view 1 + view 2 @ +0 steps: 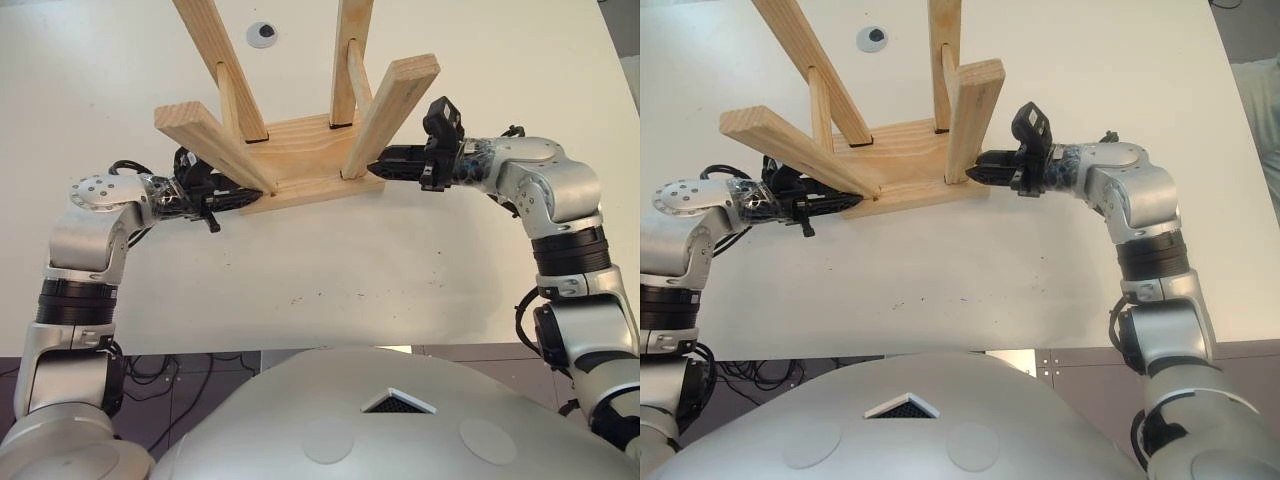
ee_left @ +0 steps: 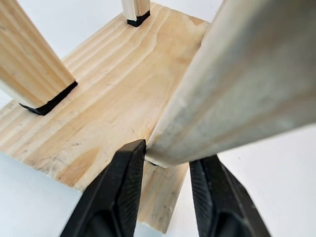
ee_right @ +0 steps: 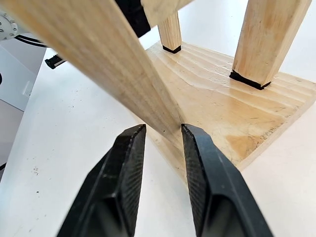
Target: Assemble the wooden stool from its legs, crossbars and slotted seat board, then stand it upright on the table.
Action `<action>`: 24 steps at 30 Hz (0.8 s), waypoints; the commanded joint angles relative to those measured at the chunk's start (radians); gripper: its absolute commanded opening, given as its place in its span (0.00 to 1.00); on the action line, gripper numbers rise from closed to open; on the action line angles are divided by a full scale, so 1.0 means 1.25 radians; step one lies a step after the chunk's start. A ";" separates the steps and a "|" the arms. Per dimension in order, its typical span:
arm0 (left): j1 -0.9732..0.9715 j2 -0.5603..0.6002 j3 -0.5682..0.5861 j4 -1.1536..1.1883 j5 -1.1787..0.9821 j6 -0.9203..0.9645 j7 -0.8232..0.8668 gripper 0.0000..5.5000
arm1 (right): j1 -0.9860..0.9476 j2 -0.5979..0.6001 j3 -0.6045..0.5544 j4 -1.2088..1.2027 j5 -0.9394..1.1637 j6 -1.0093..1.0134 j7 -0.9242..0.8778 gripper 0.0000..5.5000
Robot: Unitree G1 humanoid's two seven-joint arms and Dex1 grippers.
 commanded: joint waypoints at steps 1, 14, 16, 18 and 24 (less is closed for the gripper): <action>0.009 -0.015 -0.030 0.020 0.011 0.015 -0.003 0.23 | 0.002 0.012 0.010 0.000 -0.007 -0.031 0.022 0.36; 0.004 -0.023 -0.027 0.030 0.008 0.009 -0.007 0.23 | -0.044 0.041 -0.012 0.100 -0.019 -0.118 0.078 0.37; 0.004 -0.025 -0.026 0.032 0.006 0.009 -0.007 0.23 | -0.049 0.063 -0.010 0.103 -0.017 -0.124 0.091 0.37; 0.002 -0.029 -0.027 0.035 0.007 0.008 -0.007 0.23 | -0.057 0.077 0.000 0.110 -0.018 -0.117 0.094 0.37; 0.008 -0.022 0.022 -0.028 -0.084 0.088 -0.038 0.23 | -0.037 0.033 0.010 0.086 0.000 -0.022 0.139 0.32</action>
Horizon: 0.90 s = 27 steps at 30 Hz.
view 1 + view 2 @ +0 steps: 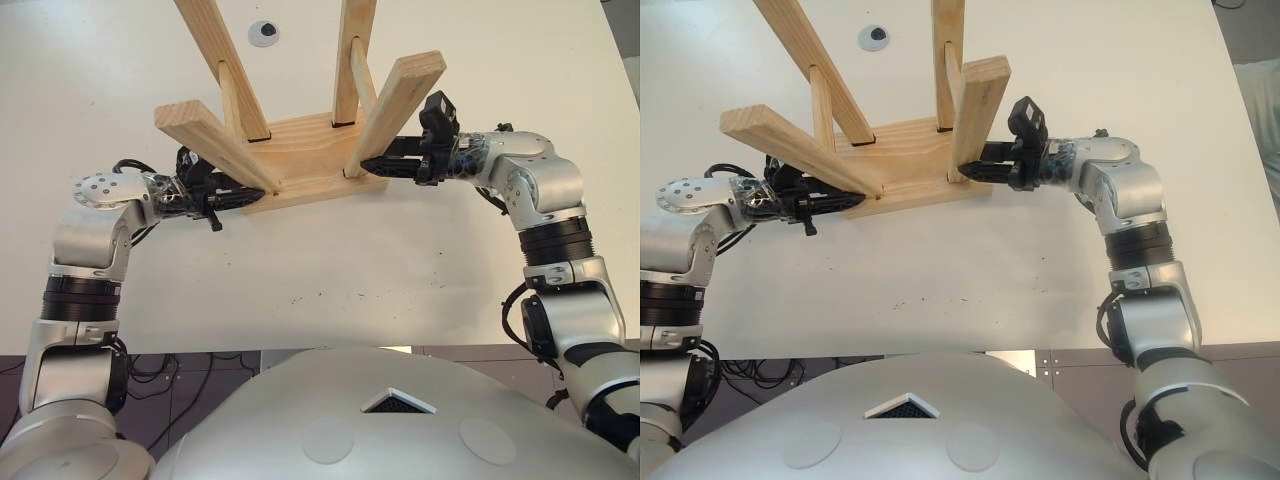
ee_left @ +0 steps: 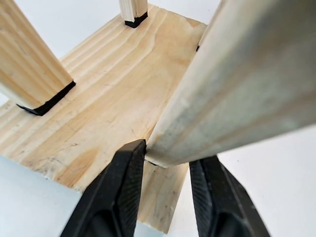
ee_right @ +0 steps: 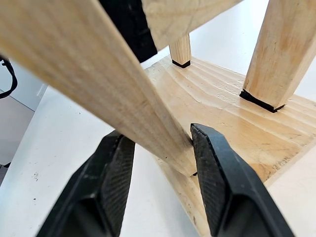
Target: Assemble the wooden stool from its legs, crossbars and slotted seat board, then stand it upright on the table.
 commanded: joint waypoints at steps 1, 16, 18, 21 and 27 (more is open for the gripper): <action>0.020 -0.004 0.038 -0.071 -0.120 0.135 -0.034 0.23 | -0.003 -0.027 0.020 -0.041 0.048 0.116 0.075 0.32; -0.271 -0.148 0.329 0.006 -0.409 0.791 0.290 0.23 | -0.221 0.004 -0.112 0.149 0.258 0.653 0.013 0.22; -0.274 -0.174 0.335 0.015 -0.396 0.786 0.331 0.23 | -0.231 0.019 -0.136 0.208 0.238 0.626 -0.026 0.22; -0.263 -0.201 0.340 0.022 -0.385 0.772 0.370 0.34 | -0.226 0.026 -0.149 0.258 0.221 0.605 -0.054 0.33; -0.263 -0.185 0.341 0.074 -0.335 0.710 0.417 0.43 | -0.219 0.015 -0.156 0.315 0.188 0.583 -0.081 0.52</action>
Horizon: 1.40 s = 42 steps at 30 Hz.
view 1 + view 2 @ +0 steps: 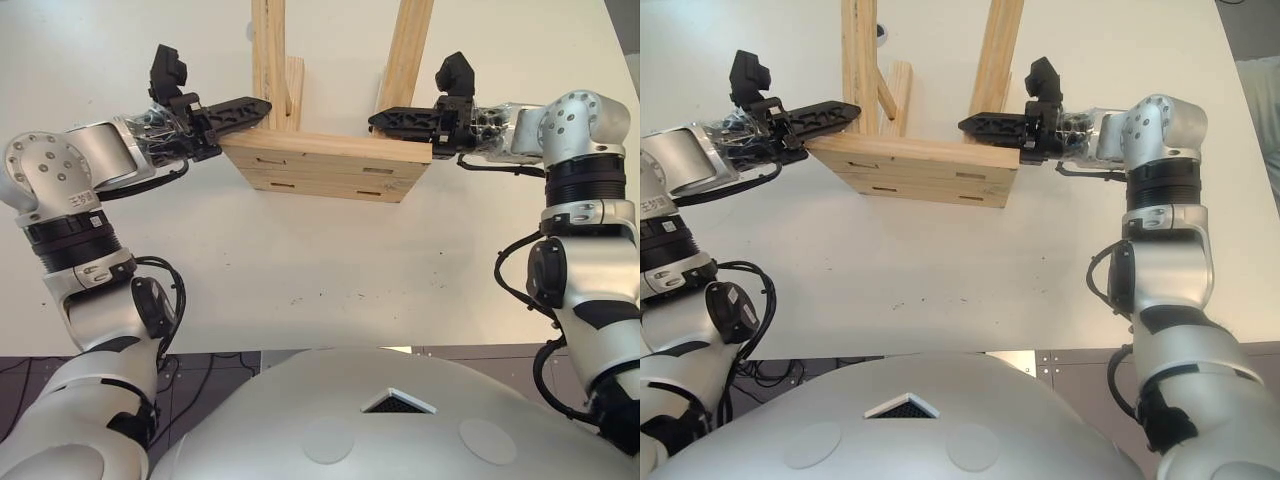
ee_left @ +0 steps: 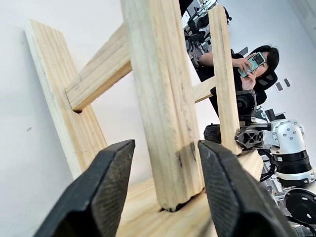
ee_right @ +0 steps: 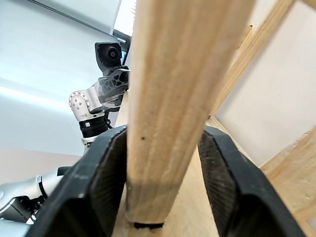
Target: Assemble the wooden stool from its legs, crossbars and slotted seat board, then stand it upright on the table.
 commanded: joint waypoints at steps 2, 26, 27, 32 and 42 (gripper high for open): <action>0.002 0.045 -0.014 0.063 0.058 -0.062 0.026 0.43 | -0.002 -0.004 -0.010 0.071 -0.043 -0.019 -0.055 0.56; 0.143 0.115 -0.089 0.000 0.138 -0.427 -0.190 0.43 | -0.008 -0.124 -0.107 0.071 -0.098 -0.200 -0.047 0.77; 0.157 0.126 -0.102 -0.002 0.160 -0.477 -0.215 0.43 | 0.006 -0.138 -0.103 0.065 -0.109 -0.226 -0.034 0.77; 0.222 0.229 -0.208 0.037 0.308 -0.714 -0.367 0.43 | 0.169 -0.217 -0.013 -0.068 -0.206 -0.446 0.082 0.77; 0.173 0.209 -0.279 0.120 0.369 -0.843 -0.437 0.43 | 0.269 -0.202 0.049 -0.201 -0.233 -0.561 0.154 0.77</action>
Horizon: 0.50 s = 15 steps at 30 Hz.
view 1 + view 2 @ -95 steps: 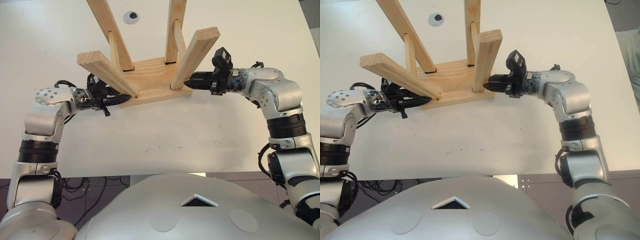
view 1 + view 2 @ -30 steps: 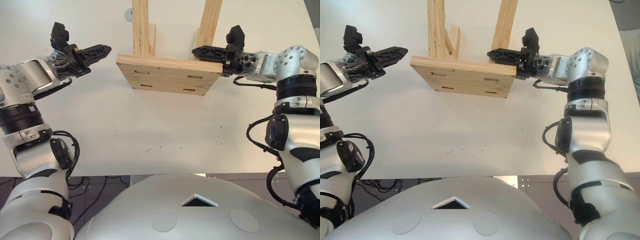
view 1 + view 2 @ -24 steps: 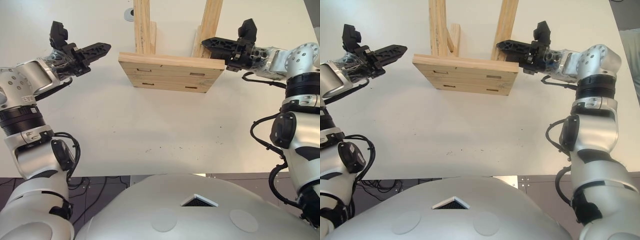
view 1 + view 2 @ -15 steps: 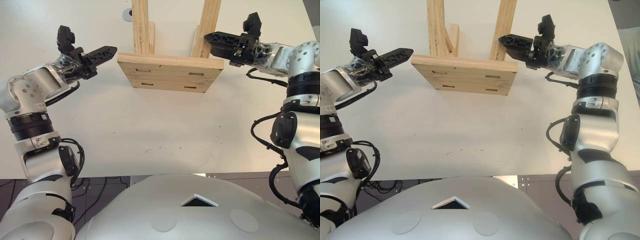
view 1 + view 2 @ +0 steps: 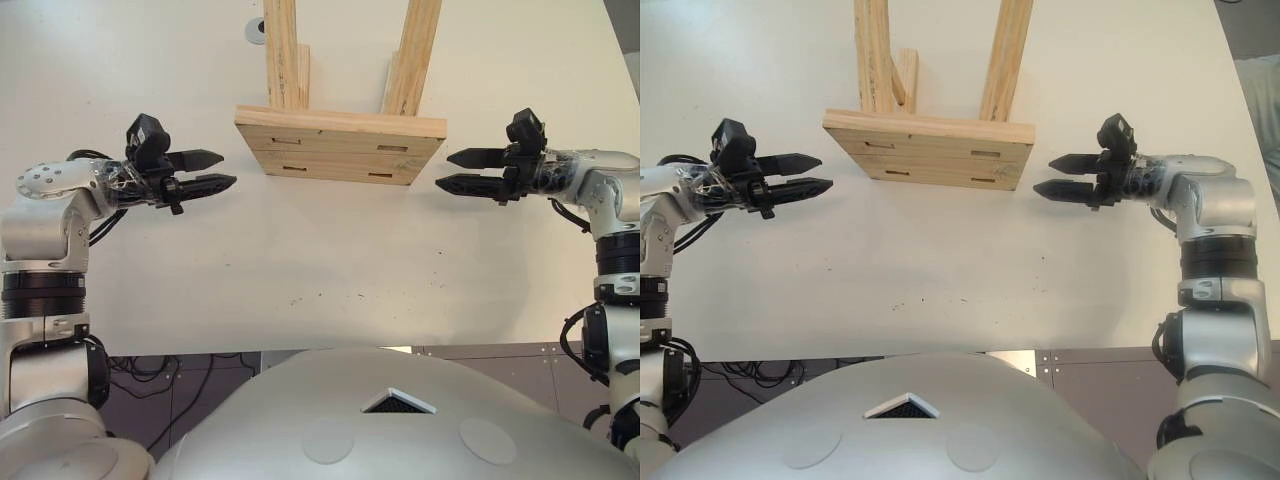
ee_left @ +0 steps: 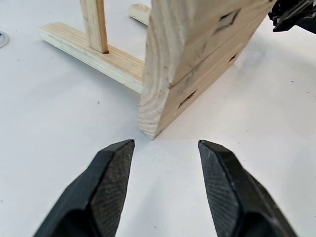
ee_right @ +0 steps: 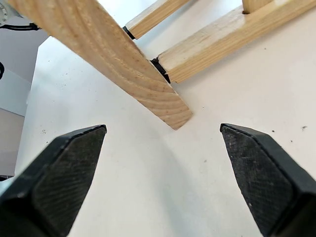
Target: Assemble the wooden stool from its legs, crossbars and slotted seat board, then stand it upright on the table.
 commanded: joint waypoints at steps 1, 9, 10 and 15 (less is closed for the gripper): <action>-0.051 -0.034 -0.021 0.045 0.030 -0.039 0.017 0.43 | -0.028 0.030 -0.004 0.008 -0.009 -0.026 -0.035 0.77; -0.123 -0.106 -0.071 0.119 0.048 -0.068 0.004 0.43 | -0.058 0.099 0.037 -0.005 -0.013 -0.041 -0.061 0.77; -0.131 -0.112 -0.072 0.130 0.051 -0.073 0.004 0.43 | -0.058 0.102 0.041 -0.005 -0.013 -0.041 -0.061 0.77; -0.195 -0.150 -0.086 0.211 0.061 -0.090 -0.018 0.43 | -0.055 0.105 0.067 0.008 -0.034 -0.056 -0.059 0.62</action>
